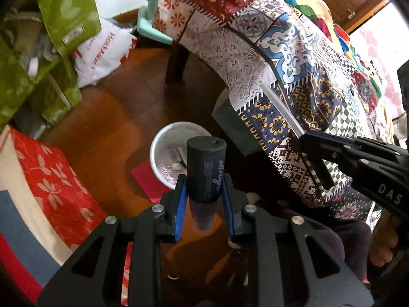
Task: Collect trash
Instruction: 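Carry the purple tube and clear pen over the white bin, then open both grippers to drop the tube and pen into the bin, then move both grippers back over the last items on the bed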
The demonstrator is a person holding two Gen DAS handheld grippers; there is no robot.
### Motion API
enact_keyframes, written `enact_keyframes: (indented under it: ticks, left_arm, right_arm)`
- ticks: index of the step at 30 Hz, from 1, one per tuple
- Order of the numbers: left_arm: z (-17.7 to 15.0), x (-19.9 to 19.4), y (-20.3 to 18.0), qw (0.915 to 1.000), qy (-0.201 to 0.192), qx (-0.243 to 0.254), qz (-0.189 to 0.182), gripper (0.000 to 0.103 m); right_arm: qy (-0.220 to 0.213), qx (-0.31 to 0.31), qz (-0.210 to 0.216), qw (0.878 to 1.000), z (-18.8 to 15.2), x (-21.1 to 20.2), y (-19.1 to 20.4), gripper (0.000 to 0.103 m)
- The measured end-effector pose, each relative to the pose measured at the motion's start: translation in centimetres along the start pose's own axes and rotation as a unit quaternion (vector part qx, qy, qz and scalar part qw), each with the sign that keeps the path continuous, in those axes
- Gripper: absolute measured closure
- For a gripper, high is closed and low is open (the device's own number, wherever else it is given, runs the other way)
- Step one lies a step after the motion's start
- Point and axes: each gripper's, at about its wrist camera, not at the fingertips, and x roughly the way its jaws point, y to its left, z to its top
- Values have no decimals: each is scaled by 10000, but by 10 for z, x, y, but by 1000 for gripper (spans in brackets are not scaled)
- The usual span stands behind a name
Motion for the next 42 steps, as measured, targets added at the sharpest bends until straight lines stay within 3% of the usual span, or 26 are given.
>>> enact_keyframes:
  ticks: [6,8,10,20,29,38,42]
  left_arm:
    - [20,7,-5,10000,-31,32,41,78]
    - [27,12,-4,9999,65,-59,127,76]
    - [29,14,-4,9998,119,-67,159,76]
    - [19,-9,-11,9983,-85,184,540,75]
    - [23,-65,-48,9951,-683,472,539,75]
    - [32,-117,-138,9824,-1416,1182,305,75]
    - [37,-132,-189,9735,-1708,1519,76,67]
  right_arm:
    - [-26,20,178,9998,21,10,3,93]
    - [3,61,200,9998,25,12,1,82]
    - [58,134,161,9998,28,16,-1,59]
    - [-36,85,28,10000,11,1,-12,59]
    - [-650,61,-243,9976,-9,-64,-34,59]
    - [-1473,467,-541,9865,-26,-155,-88,59]
    - [-1858,716,-730,9773,-37,-196,-121,59]
